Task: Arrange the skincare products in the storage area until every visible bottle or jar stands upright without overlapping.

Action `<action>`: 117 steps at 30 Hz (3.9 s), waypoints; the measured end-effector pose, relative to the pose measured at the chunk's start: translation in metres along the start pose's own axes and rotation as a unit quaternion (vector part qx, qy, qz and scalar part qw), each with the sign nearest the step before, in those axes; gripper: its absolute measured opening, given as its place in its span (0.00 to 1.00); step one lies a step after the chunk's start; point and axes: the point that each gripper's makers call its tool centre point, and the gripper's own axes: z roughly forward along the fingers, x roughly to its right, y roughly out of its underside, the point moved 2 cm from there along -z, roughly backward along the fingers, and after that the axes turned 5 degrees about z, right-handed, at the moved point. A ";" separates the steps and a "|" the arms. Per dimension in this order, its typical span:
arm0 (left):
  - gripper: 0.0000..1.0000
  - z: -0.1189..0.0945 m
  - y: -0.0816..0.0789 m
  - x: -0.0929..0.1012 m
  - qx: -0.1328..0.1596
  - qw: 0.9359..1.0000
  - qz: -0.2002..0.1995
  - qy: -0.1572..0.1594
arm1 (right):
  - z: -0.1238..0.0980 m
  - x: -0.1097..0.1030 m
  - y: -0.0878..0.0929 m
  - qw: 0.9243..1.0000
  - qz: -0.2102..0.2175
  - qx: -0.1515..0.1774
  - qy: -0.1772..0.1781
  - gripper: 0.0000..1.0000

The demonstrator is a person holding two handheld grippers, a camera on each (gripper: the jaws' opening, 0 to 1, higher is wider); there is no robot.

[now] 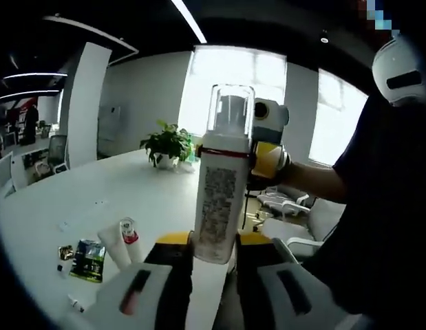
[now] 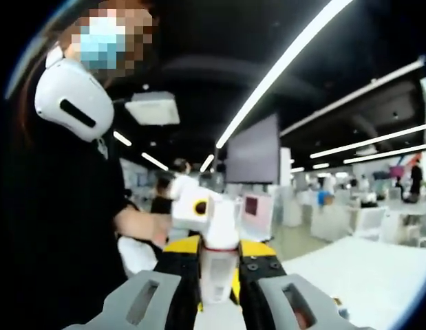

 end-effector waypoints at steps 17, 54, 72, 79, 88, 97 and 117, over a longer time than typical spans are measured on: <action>0.68 -0.021 0.045 -0.005 -0.063 0.993 -0.014 -0.100 | 0.001 0.006 0.026 1.000 0.027 -0.008 0.003 0.11; 0.99 -0.064 0.120 -0.027 -0.129 0.965 -0.080 -0.212 | -0.009 0.052 0.082 0.998 0.059 -0.012 0.034 0.12; 0.97 -0.074 0.156 -0.051 -0.138 0.957 -0.091 -0.239 | -0.014 0.094 0.148 0.997 0.021 -0.048 0.052 0.12; 0.95 -0.078 0.176 -0.054 -0.145 0.952 -0.095 -0.252 | -0.015 0.105 0.168 0.998 0.020 -0.035 0.057 0.12; 0.94 -0.073 0.192 -0.050 -0.151 0.947 -0.102 -0.266 | -0.018 0.123 0.190 0.997 -0.001 -0.046 0.064 0.12; 0.95 -0.062 0.206 -0.052 -0.168 0.948 -0.103 -0.252 | -0.024 0.141 0.224 0.996 -0.007 -0.059 0.063 0.12; 0.94 -0.062 0.223 -0.060 -0.157 0.948 -0.123 -0.247 | -0.024 0.159 0.274 0.995 -0.001 -0.067 0.068 0.12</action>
